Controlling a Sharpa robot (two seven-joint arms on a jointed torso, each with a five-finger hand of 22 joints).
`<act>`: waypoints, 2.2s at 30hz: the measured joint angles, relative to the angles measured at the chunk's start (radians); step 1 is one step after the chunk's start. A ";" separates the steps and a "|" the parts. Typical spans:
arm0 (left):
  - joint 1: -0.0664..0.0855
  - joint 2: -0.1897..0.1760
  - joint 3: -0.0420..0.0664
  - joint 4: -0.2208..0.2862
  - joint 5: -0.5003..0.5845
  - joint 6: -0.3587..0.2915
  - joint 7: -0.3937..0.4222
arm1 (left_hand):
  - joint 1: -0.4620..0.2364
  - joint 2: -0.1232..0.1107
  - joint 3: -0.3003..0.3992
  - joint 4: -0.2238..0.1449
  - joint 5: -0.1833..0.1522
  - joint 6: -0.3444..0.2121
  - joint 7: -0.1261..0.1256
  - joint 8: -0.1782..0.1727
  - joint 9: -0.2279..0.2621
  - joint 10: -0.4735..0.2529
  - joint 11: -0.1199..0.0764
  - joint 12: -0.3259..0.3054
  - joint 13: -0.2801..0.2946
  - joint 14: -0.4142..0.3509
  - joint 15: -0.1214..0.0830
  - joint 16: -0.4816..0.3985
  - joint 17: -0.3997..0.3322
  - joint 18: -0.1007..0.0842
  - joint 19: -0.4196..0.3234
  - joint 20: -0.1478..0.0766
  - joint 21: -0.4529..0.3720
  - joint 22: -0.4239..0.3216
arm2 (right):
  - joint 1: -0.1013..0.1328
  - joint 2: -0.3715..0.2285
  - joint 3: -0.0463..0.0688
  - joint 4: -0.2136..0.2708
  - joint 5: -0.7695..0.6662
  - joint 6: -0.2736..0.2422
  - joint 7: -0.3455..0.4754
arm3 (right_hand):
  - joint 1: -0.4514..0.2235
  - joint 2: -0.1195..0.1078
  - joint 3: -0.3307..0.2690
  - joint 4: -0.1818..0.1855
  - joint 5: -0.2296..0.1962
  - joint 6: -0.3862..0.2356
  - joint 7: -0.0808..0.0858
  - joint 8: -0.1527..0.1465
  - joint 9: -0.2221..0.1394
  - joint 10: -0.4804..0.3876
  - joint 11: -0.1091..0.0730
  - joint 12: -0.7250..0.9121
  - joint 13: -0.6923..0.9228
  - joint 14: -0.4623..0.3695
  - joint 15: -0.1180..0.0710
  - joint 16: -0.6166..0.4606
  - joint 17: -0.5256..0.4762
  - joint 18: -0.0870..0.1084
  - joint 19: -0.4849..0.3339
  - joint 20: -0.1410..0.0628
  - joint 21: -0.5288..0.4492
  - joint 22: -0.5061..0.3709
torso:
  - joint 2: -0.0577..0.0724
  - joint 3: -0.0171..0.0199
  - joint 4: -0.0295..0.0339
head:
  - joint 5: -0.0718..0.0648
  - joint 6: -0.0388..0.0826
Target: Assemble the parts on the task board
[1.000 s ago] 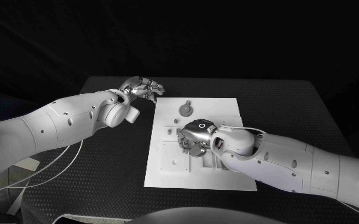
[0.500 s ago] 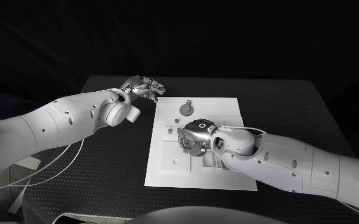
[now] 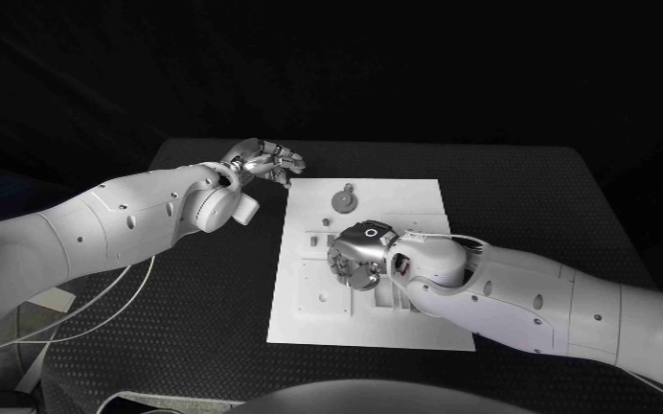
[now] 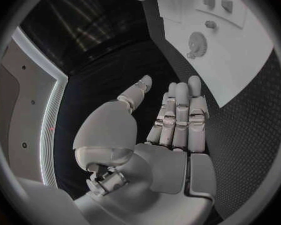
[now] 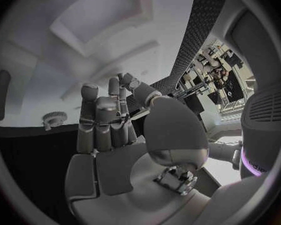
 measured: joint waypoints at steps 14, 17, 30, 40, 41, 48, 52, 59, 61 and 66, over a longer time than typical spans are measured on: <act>0.000 0.001 0.000 -0.001 0.000 0.000 -0.001 | 0.000 0.000 0.000 0.000 0.000 -0.001 -0.001 0.000 0.000 -0.003 -0.003 0.000 0.000 0.000 0.000 0.000 0.000 0.000 0.003 0.003 0.000 0.000 | -0.007 0.018 0.000 -0.019 -0.008 0.006 -0.003 | -0.004 0.004 0.000 0.000 0.006 -0.001 0.001 -0.001 0.000 0.000 0.000 -0.007 0.002 0.001 -0.001 0.000 -0.003 0.000 0.000 0.000 0.000 0.000 | 0.000 -0.0006 0.0009 | -0.002 -0.003; 0.000 0.000 0.000 -0.001 0.000 0.000 -0.001 | 0.000 0.000 0.000 0.000 0.000 -0.002 -0.002 0.000 0.000 -0.003 -0.003 0.000 0.000 0.000 0.000 0.000 0.000 0.000 0.003 0.004 0.000 0.000 | -0.007 0.019 -0.001 -0.021 -0.008 0.008 -0.002 | -0.005 0.004 0.000 0.000 0.006 -0.001 0.001 -0.001 0.001 0.000 0.000 -0.008 0.003 0.001 -0.001 0.000 -0.004 0.000 0.000 0.001 0.000 0.000 | 0.000 -0.0006 0.0005 | -0.001 -0.004; 0.000 0.000 0.000 -0.003 0.000 0.000 -0.002 | 0.000 0.000 0.000 0.000 0.000 0.001 0.001 0.000 0.000 -0.004 -0.003 0.004 0.000 -0.002 0.002 0.000 0.000 0.000 0.002 0.005 0.000 0.000 | -0.009 0.010 -0.003 -0.022 0.011 -0.002 -0.001 | -0.012 -0.060 -0.007 -0.001 0.010 -0.130 0.046 -0.078 -0.017 -0.043 0.029 -0.053 0.019 -0.041 0.013 0.000 -0.025 0.002 -0.030 0.012 0.000 0.000 | 0.000 0.0000 -0.0001 | -0.002 -0.001; 0.000 0.000 0.000 -0.006 0.000 0.000 -0.003 | -0.003 -0.003 0.000 0.000 0.000 0.001 0.001 0.000 0.001 -0.004 -0.003 0.004 0.000 -0.002 0.002 -0.004 0.000 0.000 0.002 0.005 -0.004 0.000 | -0.009 -0.016 -0.003 -0.009 0.025 -0.035 0.004 | -0.036 -0.109 -0.010 0.002 0.010 -0.249 0.070 -0.130 -0.048 -0.171 0.069 -0.108 -0.019 -0.082 0.067 -0.012 -0.039 0.002 -0.067 0.035 -0.018 0.000 | 0.000 0.0006 -0.0009 | -0.004 0.001; 0.000 0.000 0.000 -0.006 0.000 0.000 -0.003 | -0.003 -0.003 0.000 0.000 0.000 0.001 0.001 0.000 0.001 -0.004 -0.003 0.004 0.000 -0.002 0.002 -0.004 0.000 0.000 0.002 0.005 -0.004 0.000 | -0.009 -0.017 -0.003 -0.008 0.025 -0.036 0.004 | -0.035 -0.109 -0.010 0.002 0.010 -0.249 0.070 -0.130 -0.048 -0.175 0.071 -0.108 -0.020 -0.082 0.068 -0.012 -0.039 0.002 -0.068 0.036 -0.018 0.000 | 0.000 0.0006 -0.0009 | -0.004 0.001; 0.000 -0.001 0.000 -0.006 0.000 0.000 -0.005 | -0.004 -0.004 0.000 0.000 0.000 0.001 0.001 0.000 0.001 -0.004 -0.003 0.004 0.000 -0.002 0.002 -0.004 0.000 0.000 0.001 0.005 -0.004 0.000 | -0.013 -0.069 0.020 0.030 0.026 -0.052 -0.002 | -0.035 -0.109 -0.007 0.004 0.010 -0.246 0.076 -0.124 -0.048 -0.188 0.081 -0.099 -0.015 -0.084 0.070 -0.007 -0.041 0.002 -0.070 0.038 -0.018 0.000 | 0.000 0.0000 -0.0006 | -0.009 0.007; 0.000 -0.002 0.000 -0.006 0.000 0.000 -0.005 | -0.004 -0.004 0.000 0.000 0.000 0.000 0.001 0.000 0.001 -0.004 -0.003 0.004 0.000 -0.002 0.002 -0.004 0.000 0.000 0.001 0.005 -0.004 0.000 | 0.000 -0.102 0.056 0.071 0.026 -0.070 -0.004 | -0.035 -0.109 -0.002 0.005 0.010 -0.234 0.088 -0.110 -0.046 -0.184 0.078 -0.088 -0.010 -0.077 0.063 0.006 -0.045 0.001 -0.067 0.035 -0.015 0.000 | 0.000 0.0000 -0.0012 | -0.011 0.009; 0.000 -0.003 0.000 -0.006 0.000 0.000 -0.006 | -0.004 -0.004 0.000 0.000 0.000 0.000 0.000 0.000 0.001 -0.004 -0.003 0.004 0.000 -0.002 0.002 -0.004 0.000 0.000 0.001 0.005 -0.004 0.000 | 0.035 -0.179 0.127 0.147 0.027 -0.106 -0.008 | -0.035 -0.109 0.002 0.007 0.010 -0.222 0.090 -0.101 -0.046 -0.160 0.068 -0.088 -0.004 -0.061 0.055 0.014 -0.054 0.000 -0.048 0.026 -0.009 0.000 | 0.000 0.0006 -0.0018 | -0.016 0.014; 0.000 -0.005 0.000 -0.006 0.000 0.000 -0.006 | -0.004 -0.004 0.000 0.000 0.000 0.000 0.000 0.000 0.001 -0.004 -0.003 0.004 0.000 -0.002 0.002 -0.004 0.000 0.000 0.001 0.005 -0.004 0.000 | 0.057 -0.192 0.140 0.153 0.026 -0.090 -0.012 | -0.043 -0.117 0.002 0.007 0.010 -0.218 0.089 -0.101 -0.046 -0.166 0.071 -0.093 -0.007 -0.060 0.059 0.014 -0.058 0.000 -0.048 0.026 -0.009 0.000 | 0.000 0.0006 -0.0018 | -0.017 0.015; 0.000 -0.004 0.000 -0.005 0.000 0.001 -0.007 | -0.004 -0.004 0.000 0.000 0.000 0.000 0.000 0.000 0.001 -0.004 -0.003 0.005 0.000 -0.002 0.002 -0.004 0.000 0.000 0.001 0.005 -0.004 0.000 | 0.110 -0.228 0.145 0.146 0.016 -0.016 -0.029 | -0.076 -0.144 0.006 0.015 0.010 -0.270 0.048 -0.117 -0.059 -0.284 0.111 -0.100 -0.041 -0.091 0.091 0.009 -0.065 -0.001 -0.059 0.038 -0.019 -0.001 | 0.000 0.0001 -0.0026 | -0.023 0.017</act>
